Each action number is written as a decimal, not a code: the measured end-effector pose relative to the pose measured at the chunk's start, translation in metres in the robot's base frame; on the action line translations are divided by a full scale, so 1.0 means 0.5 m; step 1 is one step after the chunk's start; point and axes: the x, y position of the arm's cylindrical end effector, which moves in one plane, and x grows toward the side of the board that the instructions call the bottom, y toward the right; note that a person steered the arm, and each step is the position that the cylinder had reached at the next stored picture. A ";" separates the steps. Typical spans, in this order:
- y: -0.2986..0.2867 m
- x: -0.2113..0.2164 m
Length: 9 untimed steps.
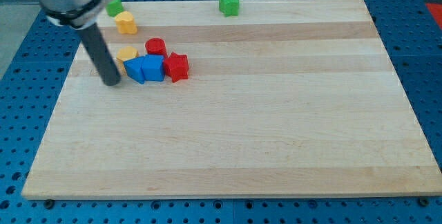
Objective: Move the blue triangle to the bottom of the green star
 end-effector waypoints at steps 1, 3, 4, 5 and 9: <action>0.085 -0.010; 0.130 -0.029; 0.072 0.017; 0.022 0.029; 0.100 -0.076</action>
